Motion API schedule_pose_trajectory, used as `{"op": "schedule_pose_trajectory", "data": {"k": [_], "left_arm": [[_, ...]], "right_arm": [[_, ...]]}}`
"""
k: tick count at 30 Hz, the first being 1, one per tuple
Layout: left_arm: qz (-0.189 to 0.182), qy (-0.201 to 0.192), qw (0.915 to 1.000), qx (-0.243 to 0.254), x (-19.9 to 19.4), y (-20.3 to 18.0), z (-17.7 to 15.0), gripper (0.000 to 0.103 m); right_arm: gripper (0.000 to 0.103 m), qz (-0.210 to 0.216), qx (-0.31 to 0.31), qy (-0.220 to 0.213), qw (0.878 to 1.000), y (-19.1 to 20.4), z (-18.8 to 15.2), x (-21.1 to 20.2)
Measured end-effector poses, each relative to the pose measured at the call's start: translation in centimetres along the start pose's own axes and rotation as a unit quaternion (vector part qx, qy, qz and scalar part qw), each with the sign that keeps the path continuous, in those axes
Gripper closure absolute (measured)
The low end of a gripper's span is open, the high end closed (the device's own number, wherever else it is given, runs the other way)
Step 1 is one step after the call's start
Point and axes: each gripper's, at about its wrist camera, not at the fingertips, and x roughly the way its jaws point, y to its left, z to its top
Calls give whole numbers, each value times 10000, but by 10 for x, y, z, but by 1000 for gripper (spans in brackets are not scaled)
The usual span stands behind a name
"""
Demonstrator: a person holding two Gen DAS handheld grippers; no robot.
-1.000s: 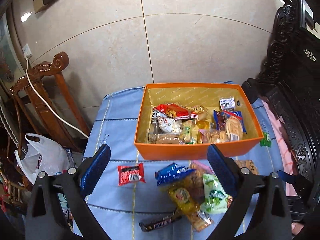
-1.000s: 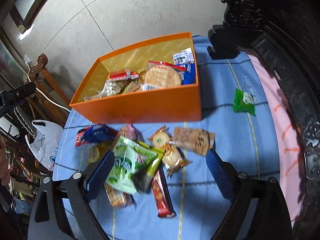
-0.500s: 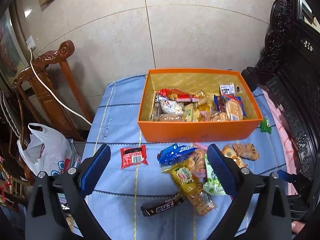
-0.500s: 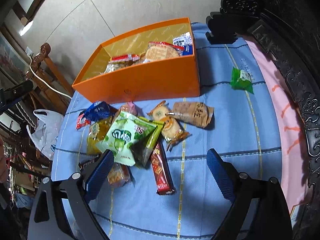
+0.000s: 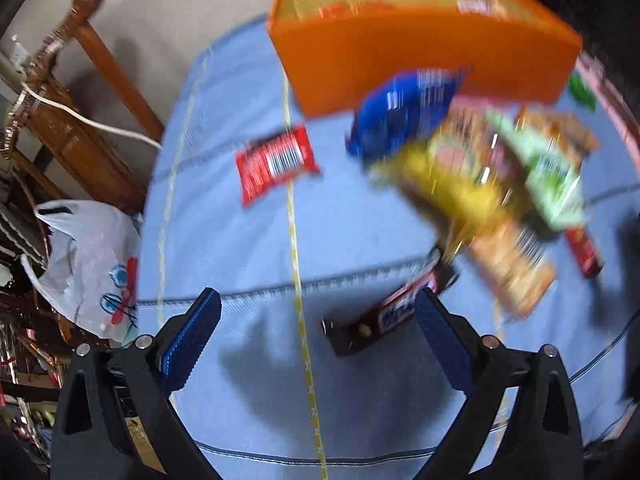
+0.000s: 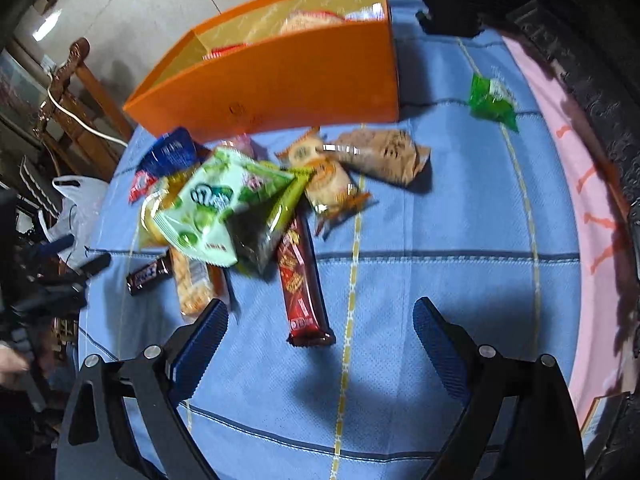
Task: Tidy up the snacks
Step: 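Move both open tools back toward the chocolate bars on the table, then grasp the dark chocolate bar with left tool while right tool grasps the red wafer bar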
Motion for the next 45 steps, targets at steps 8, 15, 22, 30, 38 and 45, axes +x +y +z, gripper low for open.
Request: {"op": "schedule_pose_trajectory", "data": {"k": [8, 15, 22, 30, 38, 45], "left_arm": [[-163, 228, 9979, 585, 38, -18, -5, 8], [-335, 86, 9945, 991, 48, -35, 2, 13], [-1276, 169, 9884, 806, 42, -33, 0, 65], [-1619, 515, 9853, 184, 38, -23, -8, 86], [-2033, 193, 9786, -236, 7, 9, -8, 86], [-2068, -29, 9782, -198, -23, 8, -8, 86]], "right_arm": [[9, 65, -257, 334, 9991, 17, 7, 29], [18, -332, -751, 458, 9956, 39, 14, 59], [72, -1040, -1532, 508, 9814, 66, 16, 77], [80, -1078, -1109, 500, 9867, 48, 1, 52], [80, 64, -127, 206, 9997, 20, 1, 9], [80, 231, -271, -1, 9994, 37, 1, -13]]}}
